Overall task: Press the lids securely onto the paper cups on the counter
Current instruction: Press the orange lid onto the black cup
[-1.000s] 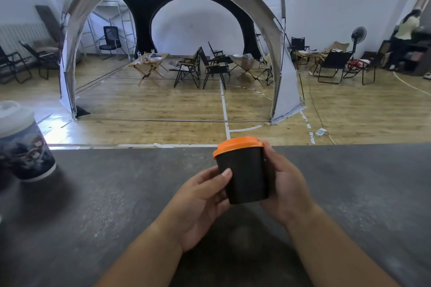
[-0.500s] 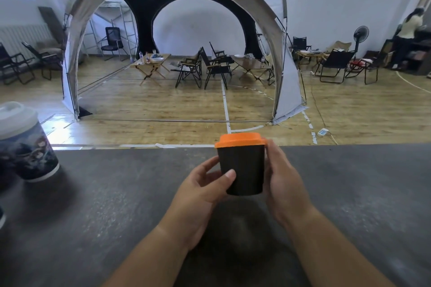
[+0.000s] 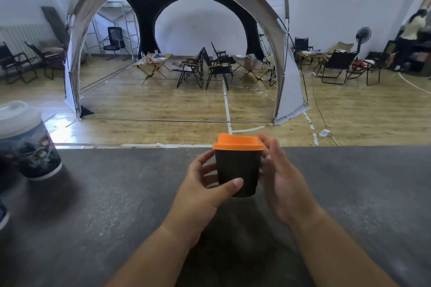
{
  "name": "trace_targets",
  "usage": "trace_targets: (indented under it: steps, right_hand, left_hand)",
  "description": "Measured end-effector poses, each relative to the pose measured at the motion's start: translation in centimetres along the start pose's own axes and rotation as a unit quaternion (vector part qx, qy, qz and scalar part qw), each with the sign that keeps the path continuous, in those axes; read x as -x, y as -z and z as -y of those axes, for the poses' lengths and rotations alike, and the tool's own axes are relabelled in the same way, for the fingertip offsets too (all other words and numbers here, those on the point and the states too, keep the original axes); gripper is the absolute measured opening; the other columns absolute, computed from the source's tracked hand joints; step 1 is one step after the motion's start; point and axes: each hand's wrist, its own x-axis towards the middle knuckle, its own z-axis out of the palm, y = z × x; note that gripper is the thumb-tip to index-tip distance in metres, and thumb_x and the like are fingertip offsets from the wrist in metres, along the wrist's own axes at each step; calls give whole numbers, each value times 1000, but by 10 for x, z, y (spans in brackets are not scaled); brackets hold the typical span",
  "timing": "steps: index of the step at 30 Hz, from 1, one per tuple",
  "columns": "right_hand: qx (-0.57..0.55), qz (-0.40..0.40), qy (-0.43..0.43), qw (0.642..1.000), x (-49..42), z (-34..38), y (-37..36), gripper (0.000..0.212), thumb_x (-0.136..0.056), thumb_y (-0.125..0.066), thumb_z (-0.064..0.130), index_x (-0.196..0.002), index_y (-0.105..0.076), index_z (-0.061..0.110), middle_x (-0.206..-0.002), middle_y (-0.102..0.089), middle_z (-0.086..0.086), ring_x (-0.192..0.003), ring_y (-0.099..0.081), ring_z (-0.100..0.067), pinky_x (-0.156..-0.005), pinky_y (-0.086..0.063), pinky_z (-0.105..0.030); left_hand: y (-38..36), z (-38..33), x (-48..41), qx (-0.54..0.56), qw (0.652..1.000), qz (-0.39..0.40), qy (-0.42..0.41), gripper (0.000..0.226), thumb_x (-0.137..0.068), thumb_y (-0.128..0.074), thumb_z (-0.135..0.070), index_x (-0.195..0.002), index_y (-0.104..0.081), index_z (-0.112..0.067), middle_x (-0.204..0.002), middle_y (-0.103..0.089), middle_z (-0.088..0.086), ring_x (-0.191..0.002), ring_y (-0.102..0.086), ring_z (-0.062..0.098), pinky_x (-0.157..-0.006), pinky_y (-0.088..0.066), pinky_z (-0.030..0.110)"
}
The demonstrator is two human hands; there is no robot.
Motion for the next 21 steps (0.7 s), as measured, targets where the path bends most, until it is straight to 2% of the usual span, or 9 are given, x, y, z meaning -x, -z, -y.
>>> trace_targets:
  steps: [2,4,7,9,12,15,18,21]
  right_hand:
    - [31,1,20,999,1,1,-3,85,-70,-63,73,-138,-48,24,-130,-63,-5,-121,-60,-24,-105,-48,-48]
    - [22,-9,19,1000,1,2,-5,64,-77,-65,54,-131,-52,21,-125,-65,-7,-116,-63,-25,-101,-52,-47]
    - [-2,-1,8,1000,3,1,-3,52,-80,-60,35,-129,-55,18,-124,-66,-10,-115,-64,-27,-97,-52,-43]
    - [10,18,3,1000,7,3,-7,50,-79,-62,29,-126,-57,18,-123,-67,-8,-113,-66,-24,-92,-53,-38]
    - [58,62,4,996,16,8,-31,50,-75,-69,34,-123,-59,24,-123,-68,-2,-115,-65,-20,-95,-52,-36]
    - [81,126,-15,989,27,9,-75,57,-69,-77,51,-121,-64,31,-122,-70,3,-115,-65,-17,-104,-46,-44]
    - [33,162,-81,983,41,-6,-136,64,-74,-62,37,-136,-52,26,-123,-69,3,-117,-63,-22,-106,-45,-49]
    - [-8,213,-141,967,64,-26,-203,66,-79,-58,36,-143,-42,26,-135,-61,0,-119,-62,-22,-106,-45,-47]
  left_hand:
    - [-1,-1,1,-39,999,2,-10,86,-51,-85,-32,-128,-47,-39,-120,-62,-9,-110,-62,11,-92,-55,38]
    - [-1,-2,1,-73,997,7,-12,79,-59,-86,-29,-125,-45,-41,-120,-59,-11,-110,-59,8,-92,-55,36]
    - [1,-5,0,-102,995,-1,-2,75,-70,-84,-20,-129,-41,-40,-119,-55,-16,-108,-55,3,-83,-54,25]
    - [5,-11,5,-91,996,-11,13,74,-70,-85,-25,-131,-45,-34,-119,-58,-14,-109,-57,6,-83,-53,24]
    - [27,-20,20,-84,995,-50,13,78,-64,-89,-29,-130,-49,-27,-121,-62,-6,-114,-59,15,-98,-51,36]
    - [72,-33,54,-94,991,-95,-2,67,-67,-87,-20,-123,-51,-27,-119,-63,-4,-111,-60,14,-97,-50,33]
    - [132,-41,97,-94,985,-145,-9,63,-65,-89,-19,-119,-58,-25,-116,-68,-3,-107,-64,13,-96,-52,33]
    - [187,-41,139,-109,973,-203,-22,67,-55,-91,-30,-115,-63,-30,-109,-72,-6,-106,-66,11,-91,-54,31]
